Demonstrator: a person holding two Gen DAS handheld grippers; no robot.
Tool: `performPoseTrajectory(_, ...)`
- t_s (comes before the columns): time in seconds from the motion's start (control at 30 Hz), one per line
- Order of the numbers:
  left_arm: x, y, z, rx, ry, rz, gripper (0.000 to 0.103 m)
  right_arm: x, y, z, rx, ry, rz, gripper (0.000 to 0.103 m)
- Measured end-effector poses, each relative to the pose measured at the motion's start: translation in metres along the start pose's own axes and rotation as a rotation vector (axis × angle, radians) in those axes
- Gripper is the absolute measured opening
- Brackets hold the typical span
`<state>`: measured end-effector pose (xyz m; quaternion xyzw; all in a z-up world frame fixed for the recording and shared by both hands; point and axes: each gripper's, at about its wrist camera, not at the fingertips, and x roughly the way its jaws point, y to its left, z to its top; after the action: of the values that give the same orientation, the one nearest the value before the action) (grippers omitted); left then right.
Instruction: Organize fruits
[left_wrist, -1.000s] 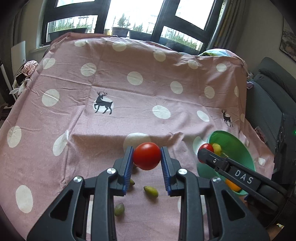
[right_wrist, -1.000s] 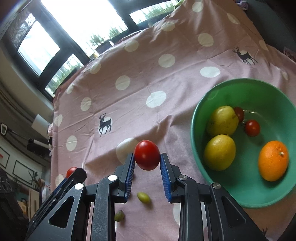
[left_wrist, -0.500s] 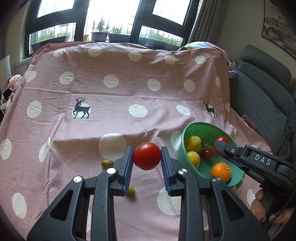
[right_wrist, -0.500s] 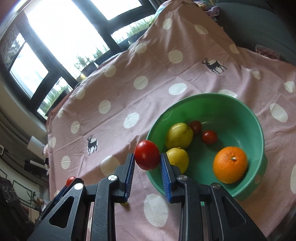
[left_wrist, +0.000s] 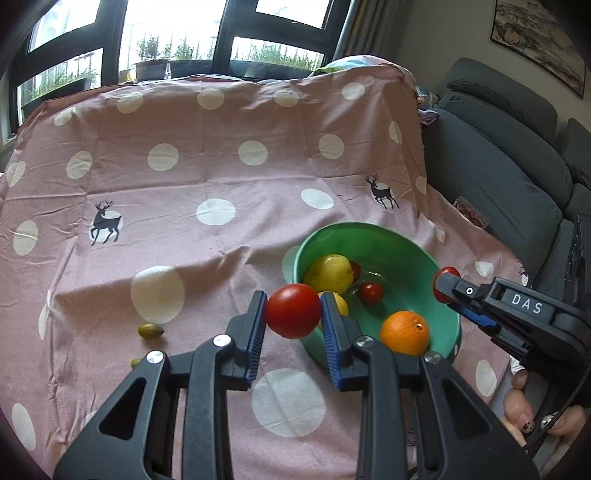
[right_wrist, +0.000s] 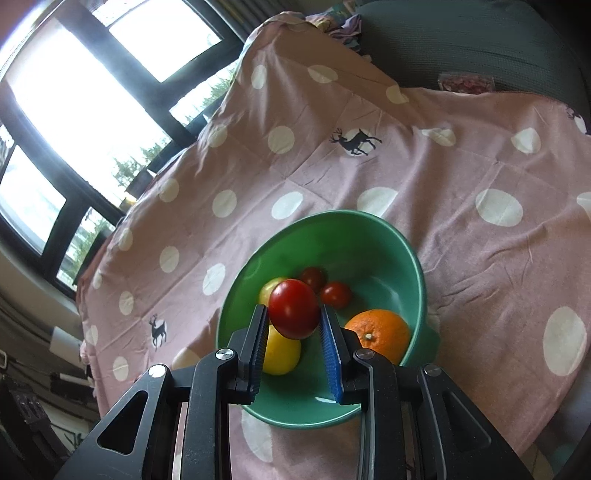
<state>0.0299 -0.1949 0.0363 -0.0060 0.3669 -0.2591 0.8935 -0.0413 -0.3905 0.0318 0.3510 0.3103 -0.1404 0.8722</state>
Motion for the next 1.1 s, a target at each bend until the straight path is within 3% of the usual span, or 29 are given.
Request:
performPoseTrajectory(0.37,0.034,-0.047,0.001,0.060,0.067,-0.099,0.029,0.005,-0.024,0.004,0.060,0.018,-0.028,0.030)
performPoseTrajectory(0.67,0.052,-0.062,-0.004,0.080,0.138,-0.166,0.029,0.008,-0.035,0.006,0.083,0.024,-0.068,0.030)
performPoseTrajectory(1.1,0.072,-0.073,-0.011,0.093,0.215,-0.196,0.029,0.017,-0.041,0.007,0.100,0.056,-0.055,0.030)
